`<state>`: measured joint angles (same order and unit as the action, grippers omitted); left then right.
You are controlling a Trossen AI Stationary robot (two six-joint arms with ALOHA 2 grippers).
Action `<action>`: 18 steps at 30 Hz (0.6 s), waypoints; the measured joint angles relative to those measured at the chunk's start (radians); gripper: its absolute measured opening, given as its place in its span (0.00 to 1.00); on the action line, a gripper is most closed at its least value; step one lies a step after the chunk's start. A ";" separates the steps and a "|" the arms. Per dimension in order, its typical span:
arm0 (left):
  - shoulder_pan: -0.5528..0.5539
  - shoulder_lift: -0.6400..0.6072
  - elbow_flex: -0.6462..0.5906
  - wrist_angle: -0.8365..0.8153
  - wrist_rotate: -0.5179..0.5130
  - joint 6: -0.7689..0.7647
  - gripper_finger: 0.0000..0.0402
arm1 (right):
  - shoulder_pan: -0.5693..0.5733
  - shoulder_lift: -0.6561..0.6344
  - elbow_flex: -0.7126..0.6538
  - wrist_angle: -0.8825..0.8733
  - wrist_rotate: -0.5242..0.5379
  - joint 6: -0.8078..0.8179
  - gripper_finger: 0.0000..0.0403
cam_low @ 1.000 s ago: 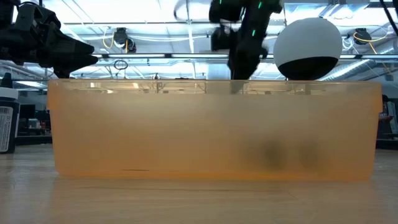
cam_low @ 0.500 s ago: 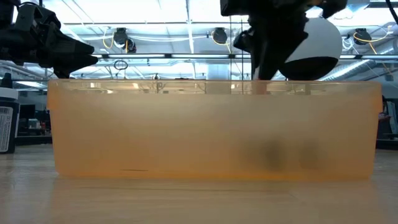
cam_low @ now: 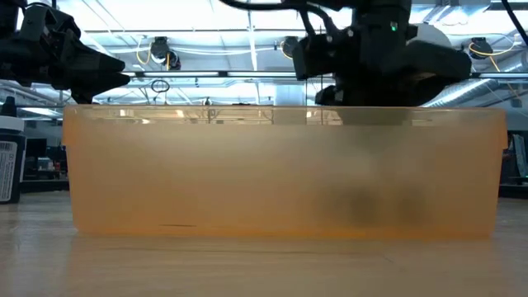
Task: Pick & Place food coloring
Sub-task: Put the small orange food coloring bottle into the orange bin
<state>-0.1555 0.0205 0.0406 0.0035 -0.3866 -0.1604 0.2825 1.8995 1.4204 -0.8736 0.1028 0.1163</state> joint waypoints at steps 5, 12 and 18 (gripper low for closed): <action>0.000 0.000 0.000 0.000 0.000 0.000 0.45 | 0.000 0.003 -0.030 0.030 -0.001 0.003 0.12; 0.000 0.000 0.000 0.000 0.000 0.000 0.45 | -0.004 0.003 -0.056 0.054 -0.056 0.007 0.21; 0.000 0.000 0.000 0.000 0.000 0.000 0.45 | -0.007 0.003 -0.056 0.055 -0.054 0.043 0.41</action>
<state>-0.1557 0.0204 0.0406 0.0036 -0.3866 -0.1606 0.2756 1.9030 1.3640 -0.8190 0.0486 0.1597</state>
